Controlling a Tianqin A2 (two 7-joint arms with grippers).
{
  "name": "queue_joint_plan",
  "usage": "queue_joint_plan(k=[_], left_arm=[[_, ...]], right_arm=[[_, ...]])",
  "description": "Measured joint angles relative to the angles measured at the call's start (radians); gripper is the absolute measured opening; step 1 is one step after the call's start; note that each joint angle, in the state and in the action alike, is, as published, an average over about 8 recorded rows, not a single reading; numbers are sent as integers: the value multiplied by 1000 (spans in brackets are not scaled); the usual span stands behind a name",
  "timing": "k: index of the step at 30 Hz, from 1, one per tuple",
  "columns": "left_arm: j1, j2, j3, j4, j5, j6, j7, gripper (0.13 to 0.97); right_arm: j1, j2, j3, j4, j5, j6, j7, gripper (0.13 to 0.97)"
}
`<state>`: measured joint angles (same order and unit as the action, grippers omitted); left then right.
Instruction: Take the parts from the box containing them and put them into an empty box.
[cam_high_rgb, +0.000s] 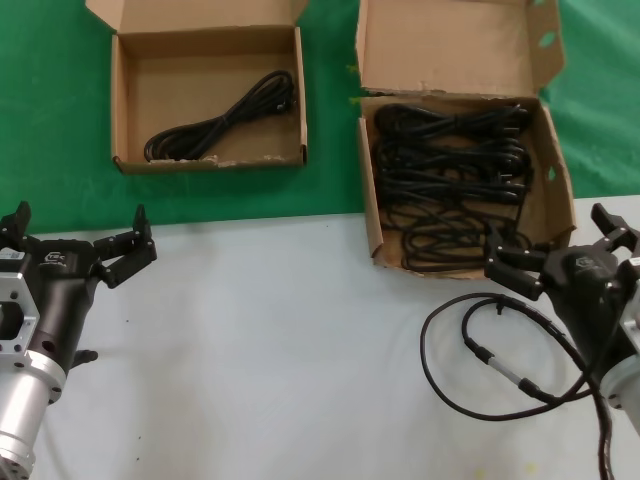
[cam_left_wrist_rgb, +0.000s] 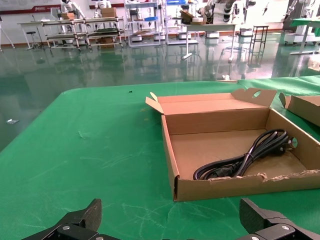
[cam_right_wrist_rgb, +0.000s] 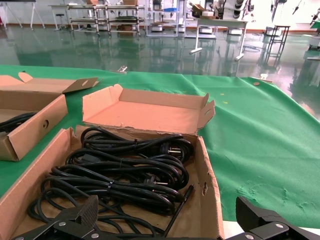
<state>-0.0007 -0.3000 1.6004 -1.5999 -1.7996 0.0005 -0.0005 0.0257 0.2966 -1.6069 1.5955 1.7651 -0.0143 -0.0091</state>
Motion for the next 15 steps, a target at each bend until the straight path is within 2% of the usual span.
queue_joint_plan(k=[15], left_arm=[[0,0,0,0,0,0,0,966]], right_arm=[[0,0,0,0,0,0,0,966]])
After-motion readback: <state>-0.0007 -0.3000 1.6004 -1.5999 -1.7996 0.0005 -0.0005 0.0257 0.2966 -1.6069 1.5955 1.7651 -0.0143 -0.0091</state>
